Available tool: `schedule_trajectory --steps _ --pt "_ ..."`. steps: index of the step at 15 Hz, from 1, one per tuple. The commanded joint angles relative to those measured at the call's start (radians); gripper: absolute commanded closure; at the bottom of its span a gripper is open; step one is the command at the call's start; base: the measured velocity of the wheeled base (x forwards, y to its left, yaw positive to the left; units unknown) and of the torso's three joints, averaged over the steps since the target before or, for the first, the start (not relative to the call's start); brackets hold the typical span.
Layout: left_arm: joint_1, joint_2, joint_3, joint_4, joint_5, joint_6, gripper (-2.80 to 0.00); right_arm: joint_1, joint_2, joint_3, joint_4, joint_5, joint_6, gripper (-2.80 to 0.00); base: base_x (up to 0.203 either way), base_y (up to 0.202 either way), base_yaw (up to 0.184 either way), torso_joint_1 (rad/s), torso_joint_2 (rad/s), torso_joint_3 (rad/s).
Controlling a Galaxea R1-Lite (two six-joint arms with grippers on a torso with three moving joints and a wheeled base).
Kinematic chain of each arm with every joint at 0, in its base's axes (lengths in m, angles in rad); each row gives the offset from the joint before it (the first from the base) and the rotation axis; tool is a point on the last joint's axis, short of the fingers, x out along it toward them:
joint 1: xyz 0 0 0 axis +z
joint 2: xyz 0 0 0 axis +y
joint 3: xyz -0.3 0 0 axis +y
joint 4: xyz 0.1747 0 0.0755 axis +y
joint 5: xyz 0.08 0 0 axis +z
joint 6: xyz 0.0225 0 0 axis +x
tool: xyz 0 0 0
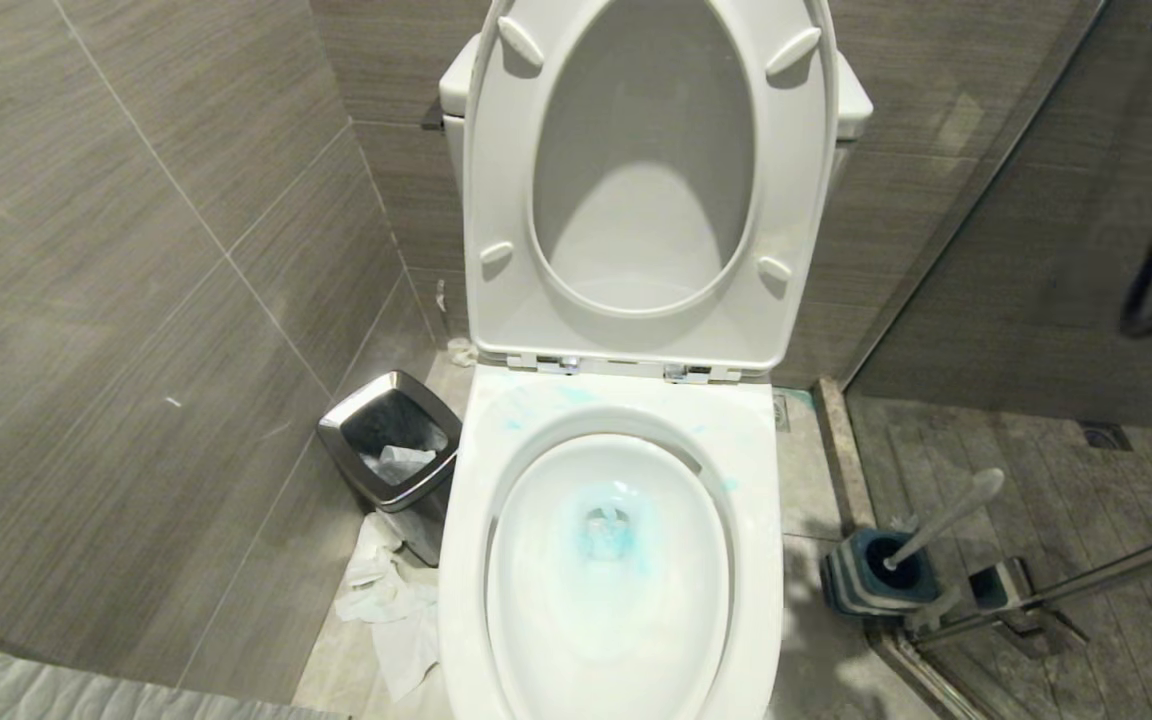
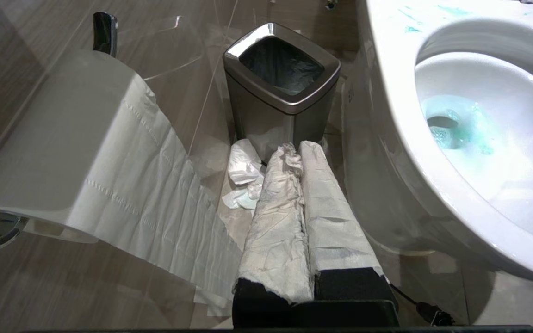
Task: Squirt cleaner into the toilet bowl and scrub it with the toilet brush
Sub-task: Place the cleaning agent on the floor
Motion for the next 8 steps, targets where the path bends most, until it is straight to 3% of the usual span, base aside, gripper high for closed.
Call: schedule_trajectory --steps 1,2,3,4,7,8 --pt "0.0 0.0 0.008 0.0 0.001 -0.001 0.0 -0.066 -0.205 0.149 0.275 0.106 -0.01 0.0 0.0 0.0 0.0 0.0 0.0 0.0" --pt "0.0 0.0 0.008 0.0 0.0 -0.001 0.0 -0.116 -0.243 0.174 0.47 0.238 0.012 0.0 0.0 0.0 0.0 0.0 0.0 0.0" --pt "0.0 0.0 0.008 0.0 0.001 -0.001 0.0 -0.178 -0.268 0.188 0.652 0.388 0.097 0.0 0.0 0.0 0.0 0.0 0.0 0.0" --pt "0.0 0.0 0.008 0.0 0.001 -0.001 0.0 -0.221 -0.28 0.191 0.784 0.492 0.264 0.0 0.0 0.0 0.0 0.0 0.0 0.0" --pt "0.0 0.0 0.008 0.0 0.0 -0.001 0.0 -0.304 -0.299 0.184 1.213 0.825 1.003 0.0 0.0 0.0 0.0 0.0 0.0 0.0" --pt "0.0 0.0 0.008 0.0 0.0 -0.001 0.0 -0.32 -0.304 0.182 1.306 0.92 1.212 0.0 0.0 0.0 0.0 0.0 0.0 0.0"
